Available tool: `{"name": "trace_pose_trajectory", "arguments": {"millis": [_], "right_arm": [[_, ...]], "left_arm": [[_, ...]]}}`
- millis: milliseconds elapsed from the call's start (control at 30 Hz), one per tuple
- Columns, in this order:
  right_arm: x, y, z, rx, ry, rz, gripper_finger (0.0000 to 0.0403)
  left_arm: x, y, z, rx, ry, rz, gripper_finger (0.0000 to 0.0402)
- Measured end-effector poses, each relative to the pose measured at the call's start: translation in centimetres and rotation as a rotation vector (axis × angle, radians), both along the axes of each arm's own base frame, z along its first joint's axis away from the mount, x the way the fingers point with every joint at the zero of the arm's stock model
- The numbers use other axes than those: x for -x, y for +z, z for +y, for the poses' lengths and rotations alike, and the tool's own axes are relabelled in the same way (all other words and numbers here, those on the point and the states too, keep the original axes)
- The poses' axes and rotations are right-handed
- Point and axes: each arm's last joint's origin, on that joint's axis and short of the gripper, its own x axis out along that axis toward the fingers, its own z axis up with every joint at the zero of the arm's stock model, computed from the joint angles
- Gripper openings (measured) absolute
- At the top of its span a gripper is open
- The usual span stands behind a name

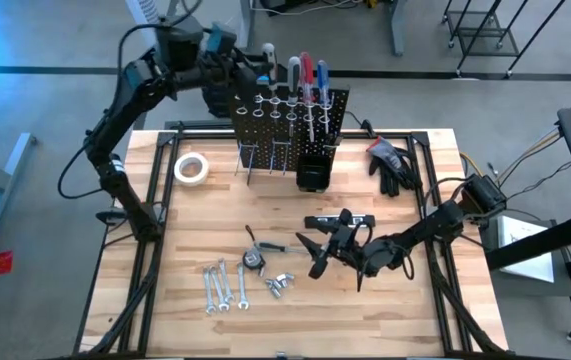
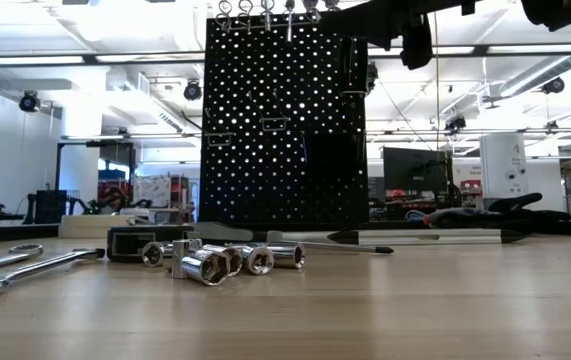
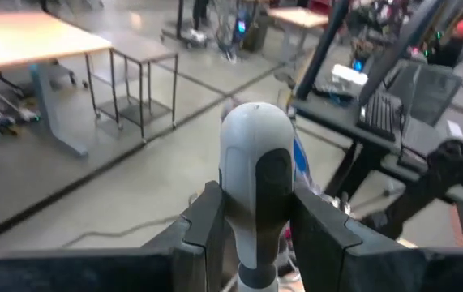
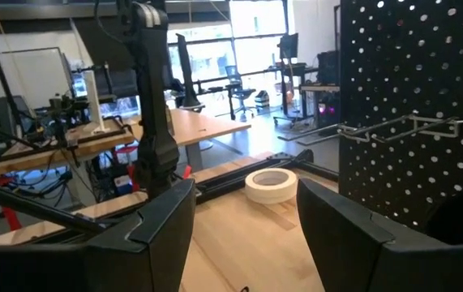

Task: Hang tools onto peg board
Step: Hang the bit driver handle on the pegboard

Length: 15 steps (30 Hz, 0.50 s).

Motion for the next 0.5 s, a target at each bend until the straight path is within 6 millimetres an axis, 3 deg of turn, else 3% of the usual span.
{"name": "trace_pose_trajectory", "arguments": {"millis": [233,500], "right_arm": [[0.0,-0.1,0.0,-0.009,0.005,0.0,0.0208],[0.0,-0.4,0.0,-0.017,0.006,0.023,0.0208]], "left_arm": [[-1.3,-1.5,0.7,0.051,-0.01,0.063,0.0097],[-1.3,-1.8,0.8,0.056,0.017,0.092,0.0188]]}}
